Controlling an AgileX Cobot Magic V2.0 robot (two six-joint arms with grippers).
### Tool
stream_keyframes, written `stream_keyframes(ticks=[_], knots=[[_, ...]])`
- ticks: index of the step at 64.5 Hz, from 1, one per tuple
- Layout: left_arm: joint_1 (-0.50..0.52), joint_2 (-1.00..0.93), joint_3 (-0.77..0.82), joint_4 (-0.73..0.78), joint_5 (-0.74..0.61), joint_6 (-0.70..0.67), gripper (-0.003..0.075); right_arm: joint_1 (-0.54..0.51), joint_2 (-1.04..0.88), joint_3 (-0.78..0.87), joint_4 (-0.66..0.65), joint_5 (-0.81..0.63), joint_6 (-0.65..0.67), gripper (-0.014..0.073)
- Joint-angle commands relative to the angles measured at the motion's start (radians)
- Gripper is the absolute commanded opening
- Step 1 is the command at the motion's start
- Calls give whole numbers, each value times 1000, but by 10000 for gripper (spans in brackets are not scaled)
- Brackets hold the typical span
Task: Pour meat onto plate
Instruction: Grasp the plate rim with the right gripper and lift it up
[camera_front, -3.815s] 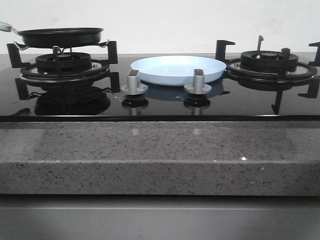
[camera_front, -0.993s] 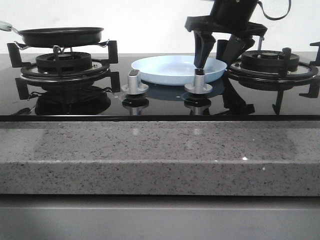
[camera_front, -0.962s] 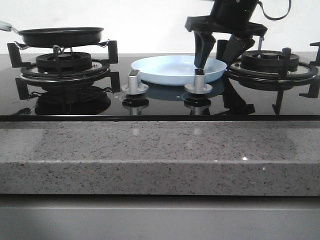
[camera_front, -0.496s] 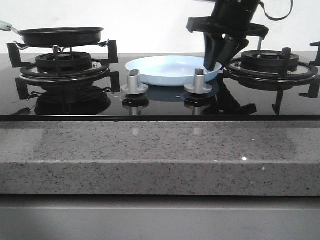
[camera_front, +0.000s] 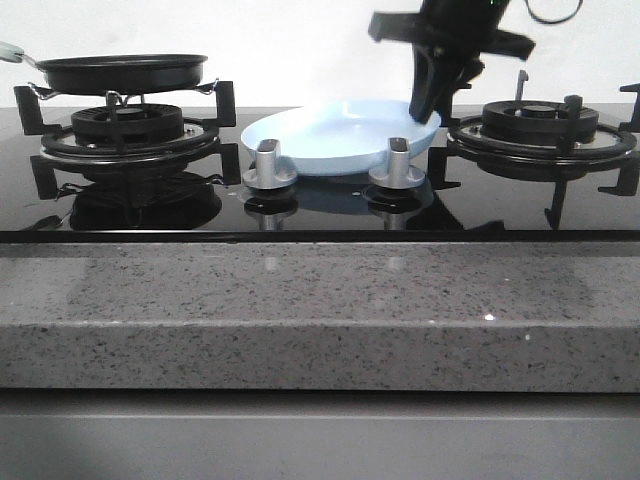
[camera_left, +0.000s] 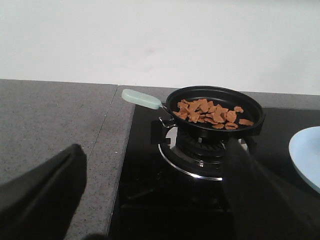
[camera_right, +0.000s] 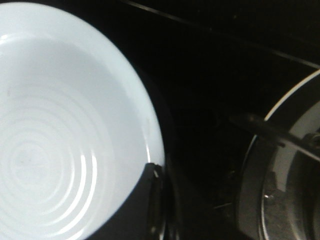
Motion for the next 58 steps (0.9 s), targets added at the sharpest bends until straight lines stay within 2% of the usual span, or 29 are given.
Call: stream_keyframes(ticks=[1,14,31,41,58], knots=[[-5,6,-38,-2,-89,-10,543,-5,-61,-95,3,37,-16,-65],[-5,6,-38,-2,-89,-10,543,-17,-68,-231,55,147,10,-65],[-5,6,-38,-2,-89,-10,543,-24,-116,-192,93,157,17,-71],[-5,6,-38,-2,-87,-10,543,-10,-184,-73,104,126,-7,-71],[-5,6,-38,-2,-87,-10,543,24,-382,301,164,-116,-51,-71]])
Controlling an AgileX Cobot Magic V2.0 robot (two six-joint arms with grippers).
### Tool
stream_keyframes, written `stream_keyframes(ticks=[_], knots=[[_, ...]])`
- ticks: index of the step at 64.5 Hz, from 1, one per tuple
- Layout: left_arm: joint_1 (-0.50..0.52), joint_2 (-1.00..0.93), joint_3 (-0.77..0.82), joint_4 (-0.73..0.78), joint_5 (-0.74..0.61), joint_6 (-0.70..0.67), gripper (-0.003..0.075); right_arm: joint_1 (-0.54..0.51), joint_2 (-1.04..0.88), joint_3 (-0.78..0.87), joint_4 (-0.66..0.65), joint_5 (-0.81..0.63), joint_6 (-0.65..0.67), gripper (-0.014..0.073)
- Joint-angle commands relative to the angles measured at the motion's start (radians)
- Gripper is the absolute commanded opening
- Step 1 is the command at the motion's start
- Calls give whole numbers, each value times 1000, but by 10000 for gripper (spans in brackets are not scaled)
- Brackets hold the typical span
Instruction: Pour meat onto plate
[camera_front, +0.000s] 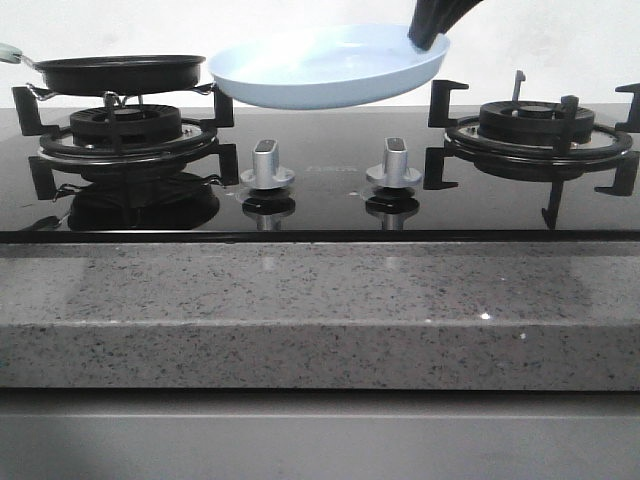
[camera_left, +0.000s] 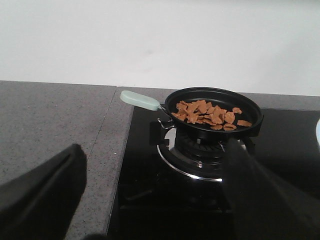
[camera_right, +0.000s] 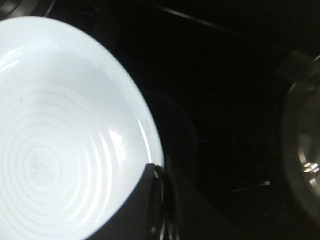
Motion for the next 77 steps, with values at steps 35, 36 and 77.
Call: stream_keyframes(ticks=[35,36,77], knots=[[-5,6,-37,-16,-81,-10,543,48,-312,514,62,-468,-51,-71],[-5,6,-37,-22,-78,-10,543,48,-312,514,62,-468,-51,-71],[102,578,-419,-600,46,-10,543,48,-304,514,62,-468,-51,-71]])
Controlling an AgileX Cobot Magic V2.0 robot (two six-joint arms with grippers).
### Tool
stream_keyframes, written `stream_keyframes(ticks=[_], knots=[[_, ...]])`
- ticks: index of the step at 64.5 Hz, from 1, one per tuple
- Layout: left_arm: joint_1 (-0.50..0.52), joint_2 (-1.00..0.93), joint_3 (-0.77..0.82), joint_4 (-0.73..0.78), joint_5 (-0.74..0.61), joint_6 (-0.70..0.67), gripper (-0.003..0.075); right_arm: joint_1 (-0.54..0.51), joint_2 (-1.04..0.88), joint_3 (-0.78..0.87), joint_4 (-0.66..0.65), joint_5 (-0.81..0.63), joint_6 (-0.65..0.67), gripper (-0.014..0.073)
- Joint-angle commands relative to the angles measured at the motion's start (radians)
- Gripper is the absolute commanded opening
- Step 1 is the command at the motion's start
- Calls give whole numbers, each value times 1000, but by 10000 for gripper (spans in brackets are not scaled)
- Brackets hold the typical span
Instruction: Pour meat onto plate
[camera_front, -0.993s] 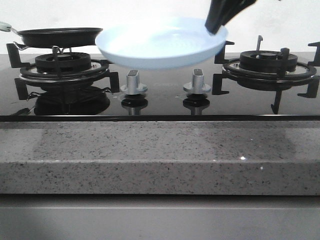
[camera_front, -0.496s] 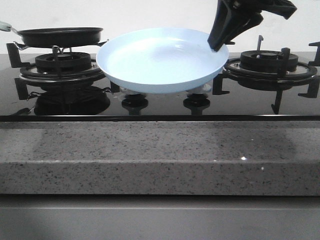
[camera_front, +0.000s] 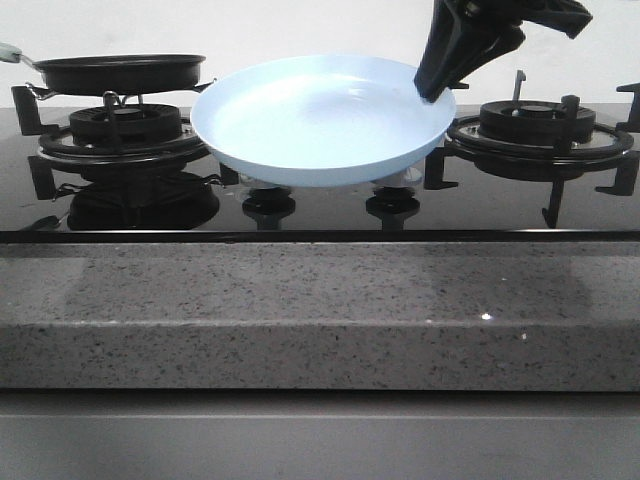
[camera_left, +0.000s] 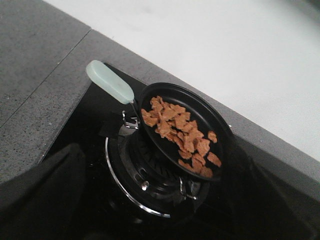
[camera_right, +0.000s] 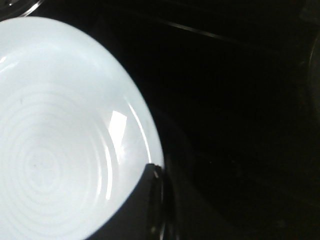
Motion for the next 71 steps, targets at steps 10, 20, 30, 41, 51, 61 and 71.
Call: stream_keyframes(ticks=[10,20,30,41,51,61,71], knots=[[146,213,-225,-307,189,109,543,1,-51,-24,26,-54,-9,-71],[242,354,-303,-609,373,276,543,1,-51,-24,26,-54,-9,-71],[286,476,-339,-783,461,355,542,1,-51,-24,26,-54,-9,-71],[284,583,-400,-888,534,412,543,1,-51,-24,26,-54,-9,-71],[279,671,-476,-910,559,413,543,1,-51,-24,26,-54,-9,-71],[267,730,-542,-911,572,413,543,1,-51,-24,26,-54,-9,-71],[253,753,-577,-914,575,413,541,1,-51,-24,26,-54,-9,-71]])
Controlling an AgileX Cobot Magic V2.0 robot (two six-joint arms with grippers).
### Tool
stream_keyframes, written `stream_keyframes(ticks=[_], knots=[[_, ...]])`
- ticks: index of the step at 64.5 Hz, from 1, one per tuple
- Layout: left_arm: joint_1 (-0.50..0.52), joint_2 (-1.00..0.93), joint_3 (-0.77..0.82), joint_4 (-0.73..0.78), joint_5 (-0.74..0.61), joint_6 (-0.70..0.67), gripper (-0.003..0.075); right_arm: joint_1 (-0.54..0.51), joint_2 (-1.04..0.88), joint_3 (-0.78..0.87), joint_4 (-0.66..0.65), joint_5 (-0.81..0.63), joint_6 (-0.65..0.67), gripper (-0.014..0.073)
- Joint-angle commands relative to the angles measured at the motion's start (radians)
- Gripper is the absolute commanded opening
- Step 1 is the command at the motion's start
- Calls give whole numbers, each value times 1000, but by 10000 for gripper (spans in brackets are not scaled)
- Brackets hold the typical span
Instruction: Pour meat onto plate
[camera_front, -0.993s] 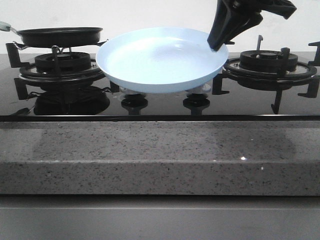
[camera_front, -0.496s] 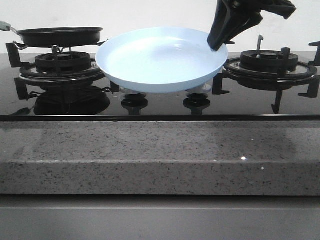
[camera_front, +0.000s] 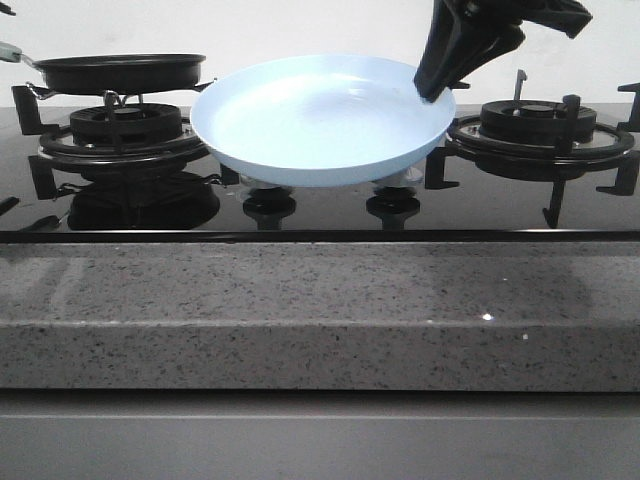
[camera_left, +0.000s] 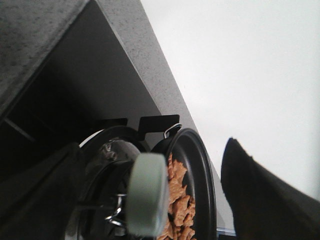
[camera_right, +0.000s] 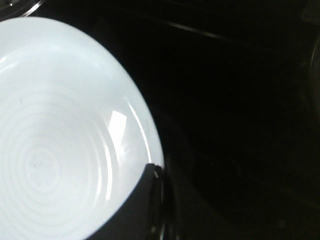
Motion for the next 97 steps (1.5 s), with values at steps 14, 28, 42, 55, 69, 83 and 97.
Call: stream_keyframes(ticks=[14,28,42,55,69,83,97], knots=[[-16,-43,-46,-66,45,6,347,1,-51,-24,24,-54,-7,-71],[-16,-43,-46,-66,83,6,84,1,-51,-24,24,-54,-7,-71],[-14,-43,-46,-124,138,6,-20,1,-51,-24,24,-54,-7,-71],[-14,-65,-46,-270,222,38,-20,1,-51,-24,24,-54,-7,-71],[-34,-156,-46,-258,235,113,-20,1,-51,-24,24,-54,-7,-71],[-133,-261,-46,-121,178,164,-20,1,-51,-24,24,-54,-7,-71],[-284,-352,-46,26,12,188,-20,1,-51,-24,24,-54,-7,-71]])
